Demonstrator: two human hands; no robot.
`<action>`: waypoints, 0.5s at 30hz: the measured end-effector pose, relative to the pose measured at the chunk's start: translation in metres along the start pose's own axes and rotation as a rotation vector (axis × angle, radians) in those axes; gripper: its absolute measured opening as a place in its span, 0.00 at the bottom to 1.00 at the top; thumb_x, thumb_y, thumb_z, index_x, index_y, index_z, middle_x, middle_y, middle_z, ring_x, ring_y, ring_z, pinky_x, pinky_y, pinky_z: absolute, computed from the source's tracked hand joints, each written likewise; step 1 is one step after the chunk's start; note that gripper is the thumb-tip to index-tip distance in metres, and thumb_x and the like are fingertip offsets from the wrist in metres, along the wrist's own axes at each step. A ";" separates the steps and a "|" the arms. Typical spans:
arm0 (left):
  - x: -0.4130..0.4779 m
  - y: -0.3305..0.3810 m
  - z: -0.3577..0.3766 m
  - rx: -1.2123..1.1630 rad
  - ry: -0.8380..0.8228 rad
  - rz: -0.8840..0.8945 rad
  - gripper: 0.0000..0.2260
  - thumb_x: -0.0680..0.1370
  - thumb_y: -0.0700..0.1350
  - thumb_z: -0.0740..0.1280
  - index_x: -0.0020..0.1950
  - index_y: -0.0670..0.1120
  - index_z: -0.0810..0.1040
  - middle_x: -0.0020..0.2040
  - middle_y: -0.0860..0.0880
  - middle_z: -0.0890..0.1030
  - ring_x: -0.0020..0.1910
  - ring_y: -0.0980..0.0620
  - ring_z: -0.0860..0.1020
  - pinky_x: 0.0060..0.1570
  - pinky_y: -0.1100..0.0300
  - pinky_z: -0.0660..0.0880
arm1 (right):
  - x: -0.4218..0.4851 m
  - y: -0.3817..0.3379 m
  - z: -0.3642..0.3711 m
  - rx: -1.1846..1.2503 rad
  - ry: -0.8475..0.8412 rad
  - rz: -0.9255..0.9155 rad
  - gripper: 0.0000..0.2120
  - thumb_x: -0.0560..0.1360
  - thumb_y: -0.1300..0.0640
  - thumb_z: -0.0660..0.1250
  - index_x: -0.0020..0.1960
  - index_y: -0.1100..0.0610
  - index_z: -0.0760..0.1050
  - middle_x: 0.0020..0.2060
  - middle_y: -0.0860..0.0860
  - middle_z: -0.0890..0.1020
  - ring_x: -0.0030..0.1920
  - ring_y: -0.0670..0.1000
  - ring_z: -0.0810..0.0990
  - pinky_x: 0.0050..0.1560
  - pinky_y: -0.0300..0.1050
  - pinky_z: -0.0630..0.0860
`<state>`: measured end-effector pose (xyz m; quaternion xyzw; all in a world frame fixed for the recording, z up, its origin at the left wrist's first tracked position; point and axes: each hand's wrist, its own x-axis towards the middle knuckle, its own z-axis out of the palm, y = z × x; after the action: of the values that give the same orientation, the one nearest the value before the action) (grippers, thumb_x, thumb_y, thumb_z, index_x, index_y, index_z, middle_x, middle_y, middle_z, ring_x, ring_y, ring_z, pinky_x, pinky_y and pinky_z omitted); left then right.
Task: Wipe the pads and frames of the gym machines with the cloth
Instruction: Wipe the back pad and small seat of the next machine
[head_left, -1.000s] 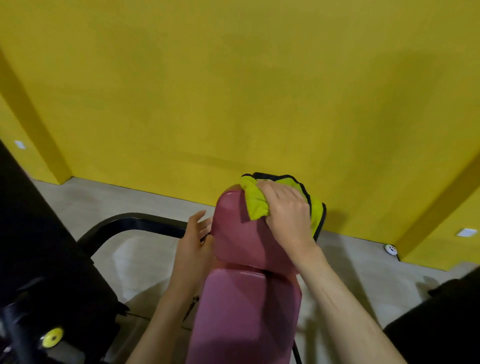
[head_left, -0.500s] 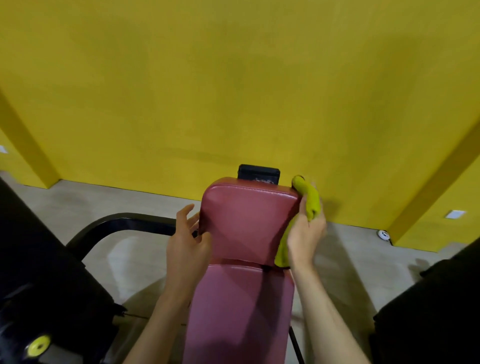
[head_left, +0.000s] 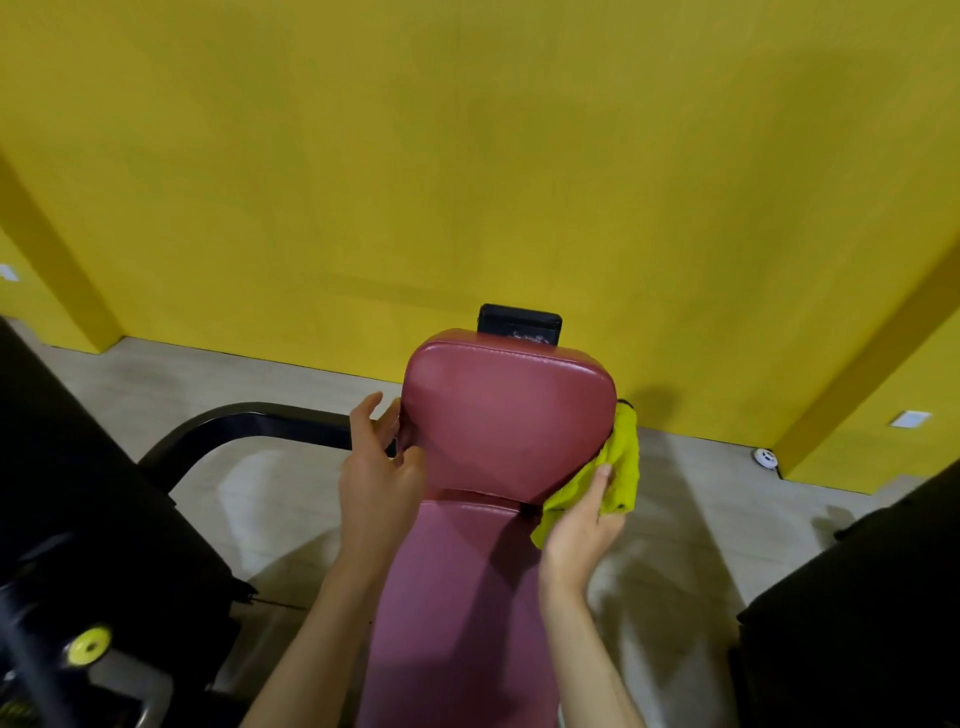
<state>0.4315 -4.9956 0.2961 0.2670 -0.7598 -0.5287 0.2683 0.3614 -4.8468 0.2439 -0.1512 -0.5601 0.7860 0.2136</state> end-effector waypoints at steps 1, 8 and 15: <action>-0.001 0.000 0.000 -0.012 -0.010 -0.006 0.28 0.80 0.38 0.66 0.76 0.55 0.62 0.72 0.54 0.76 0.51 0.77 0.75 0.50 0.64 0.75 | -0.003 0.001 0.000 0.062 -0.042 0.035 0.18 0.87 0.54 0.59 0.75 0.52 0.73 0.68 0.45 0.79 0.65 0.45 0.79 0.66 0.40 0.75; -0.003 -0.005 -0.011 -0.010 -0.119 0.003 0.33 0.79 0.32 0.61 0.80 0.54 0.58 0.77 0.51 0.70 0.64 0.70 0.74 0.56 0.63 0.74 | 0.042 -0.045 0.046 -0.453 -0.287 -0.616 0.29 0.72 0.57 0.62 0.73 0.46 0.74 0.71 0.41 0.76 0.77 0.48 0.67 0.75 0.59 0.64; -0.009 -0.021 -0.040 0.093 0.019 0.010 0.30 0.82 0.38 0.63 0.81 0.53 0.58 0.73 0.51 0.72 0.68 0.48 0.75 0.61 0.50 0.75 | 0.023 -0.063 0.102 -1.050 -0.553 -1.116 0.21 0.74 0.45 0.69 0.65 0.50 0.79 0.60 0.46 0.84 0.64 0.51 0.79 0.64 0.56 0.66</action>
<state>0.4685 -5.0224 0.2868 0.2802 -0.7824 -0.4888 0.2654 0.3032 -4.9009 0.3373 0.2691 -0.8810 0.2077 0.3291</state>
